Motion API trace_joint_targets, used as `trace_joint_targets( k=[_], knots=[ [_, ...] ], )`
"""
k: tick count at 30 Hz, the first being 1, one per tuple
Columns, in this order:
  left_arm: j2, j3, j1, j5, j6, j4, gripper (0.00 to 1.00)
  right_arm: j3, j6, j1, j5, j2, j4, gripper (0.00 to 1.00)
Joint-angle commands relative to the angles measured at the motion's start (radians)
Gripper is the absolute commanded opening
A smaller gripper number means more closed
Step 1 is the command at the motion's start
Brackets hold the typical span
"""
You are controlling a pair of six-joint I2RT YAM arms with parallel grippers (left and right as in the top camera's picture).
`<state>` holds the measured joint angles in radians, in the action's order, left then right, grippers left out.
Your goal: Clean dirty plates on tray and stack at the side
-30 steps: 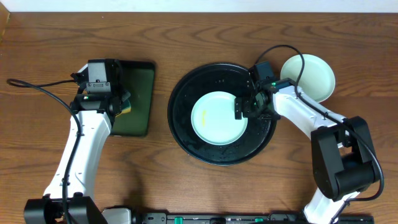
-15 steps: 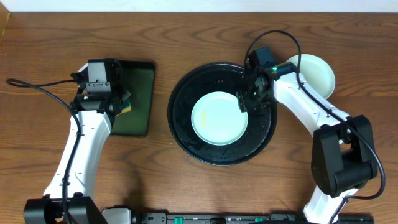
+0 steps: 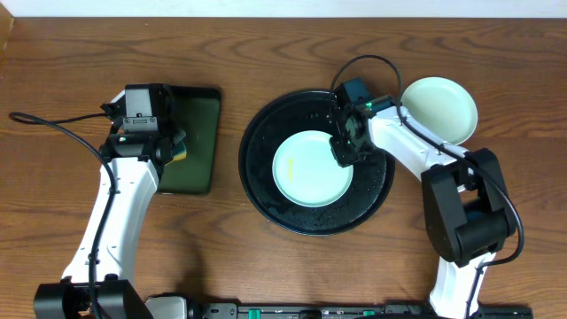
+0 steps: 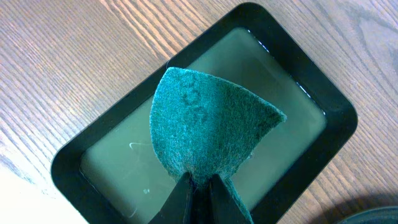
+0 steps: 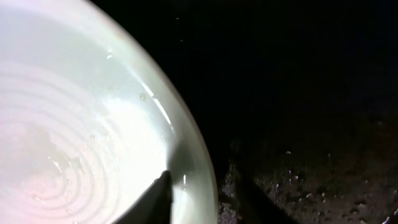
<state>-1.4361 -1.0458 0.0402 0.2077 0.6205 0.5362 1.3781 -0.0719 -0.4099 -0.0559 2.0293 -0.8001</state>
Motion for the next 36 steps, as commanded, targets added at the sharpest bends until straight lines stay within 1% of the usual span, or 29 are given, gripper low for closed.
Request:
trace_joint_targets(
  k=[1,2,5,6,10,15,17,18,19,21,22,27,36],
  knots=[
    [0.005,0.006,0.003,0.001,-0.006,-0.002,0.08,0.008,-0.005,-0.004,0.044,0.002,-0.001,0.21],
    [0.005,0.006,0.003,0.001,-0.006,-0.002,0.08,0.008,-0.005,-0.004,0.044,0.002,-0.001,0.2],
    [0.005,0.006,0.003,0.001,-0.006,-0.002,0.08,0.008,-0.005,-0.004,0.044,0.002,0.0,0.08],
    [0.003,0.006,0.003,0.001,-0.006,-0.002,0.08,0.008,-0.006,-0.004,0.043,0.002,0.0,0.05],
    [-0.019,0.006,0.003,0.001,-0.006,-0.003,0.08,0.008,-0.018,-0.004,0.042,0.002,-0.001,0.04],
    [-0.071,0.006,0.003,-0.021,-0.007,-0.019,0.08,0.007,-0.048,-0.004,0.039,0.002,-0.022,0.11],
    [-0.082,0.006,0.003,-0.021,-0.007,-0.034,0.08,0.007,-0.06,-0.004,0.036,0.002,-0.042,0.18],
    [-0.084,0.006,0.003,-0.021,-0.007,-0.041,0.08,0.007,-0.063,-0.004,0.036,0.002,-0.049,0.17],
    [-0.084,0.006,0.003,-0.021,-0.007,-0.049,0.08,0.007,-0.063,-0.004,0.036,0.002,-0.055,0.13],
    [-0.085,0.006,0.003,-0.021,-0.006,-0.061,0.08,0.007,-0.068,-0.004,0.036,0.002,-0.057,0.03],
    [-0.085,0.006,0.003,-0.021,-0.006,-0.067,0.08,0.007,-0.074,-0.004,0.036,0.002,-0.056,0.01],
    [-0.113,0.006,0.003,-0.022,-0.006,-0.1,0.08,0.0,-0.09,-0.004,0.036,0.002,-0.037,0.01],
    [-0.311,0.006,0.003,-0.021,-0.006,-0.275,0.08,0.0,-0.1,-0.005,0.02,0.002,-0.03,0.01]
  ],
)
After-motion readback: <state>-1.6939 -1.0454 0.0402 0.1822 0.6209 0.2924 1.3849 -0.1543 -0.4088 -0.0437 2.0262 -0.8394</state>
